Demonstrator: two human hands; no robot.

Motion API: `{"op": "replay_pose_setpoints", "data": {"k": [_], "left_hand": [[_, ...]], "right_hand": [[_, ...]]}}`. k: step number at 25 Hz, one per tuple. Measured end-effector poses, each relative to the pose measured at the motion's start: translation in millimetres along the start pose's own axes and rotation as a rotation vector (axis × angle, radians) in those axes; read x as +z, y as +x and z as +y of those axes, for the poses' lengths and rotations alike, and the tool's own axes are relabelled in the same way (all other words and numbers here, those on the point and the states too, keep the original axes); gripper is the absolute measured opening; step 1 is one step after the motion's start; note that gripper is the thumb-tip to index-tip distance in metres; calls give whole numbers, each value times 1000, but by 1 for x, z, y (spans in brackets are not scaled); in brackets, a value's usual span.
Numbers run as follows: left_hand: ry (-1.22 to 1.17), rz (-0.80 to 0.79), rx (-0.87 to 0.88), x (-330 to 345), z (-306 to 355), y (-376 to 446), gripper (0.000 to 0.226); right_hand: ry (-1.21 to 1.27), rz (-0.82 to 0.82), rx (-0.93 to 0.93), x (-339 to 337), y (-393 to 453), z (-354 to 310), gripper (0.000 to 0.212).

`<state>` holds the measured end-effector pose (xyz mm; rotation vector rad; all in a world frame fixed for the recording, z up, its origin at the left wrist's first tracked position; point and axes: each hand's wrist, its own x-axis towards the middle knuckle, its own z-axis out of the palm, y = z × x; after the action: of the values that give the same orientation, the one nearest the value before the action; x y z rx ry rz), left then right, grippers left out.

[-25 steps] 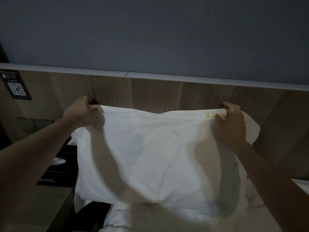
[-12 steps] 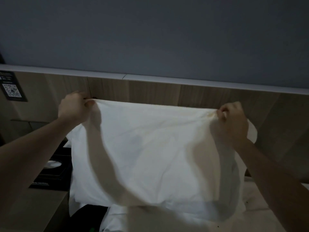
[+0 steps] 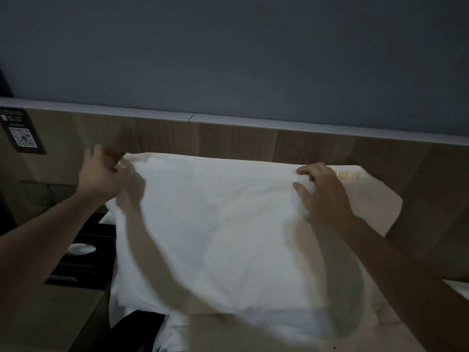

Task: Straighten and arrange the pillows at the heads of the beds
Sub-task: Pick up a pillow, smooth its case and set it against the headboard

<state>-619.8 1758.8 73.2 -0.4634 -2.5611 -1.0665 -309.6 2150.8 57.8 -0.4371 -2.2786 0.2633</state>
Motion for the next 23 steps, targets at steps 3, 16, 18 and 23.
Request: {"op": "replay_pose_setpoints", "data": {"k": [3, 16, 18, 23], "left_hand": [[28, -77, -195, -12, -30, -6, 43], [-287, -307, -289, -2, -33, 18, 22], [-406, -379, -341, -9, -29, 18, 24], [-555, -477, -418, -14, -32, 23, 16]], "right_hand": [[47, 21, 16, 19, 2, -14, 40], [26, 119, 121, 31, 17, -36, 5], [76, 150, 149, 29, 21, -41, 5], [164, 174, 227, 28, 20, -49, 5]]}}
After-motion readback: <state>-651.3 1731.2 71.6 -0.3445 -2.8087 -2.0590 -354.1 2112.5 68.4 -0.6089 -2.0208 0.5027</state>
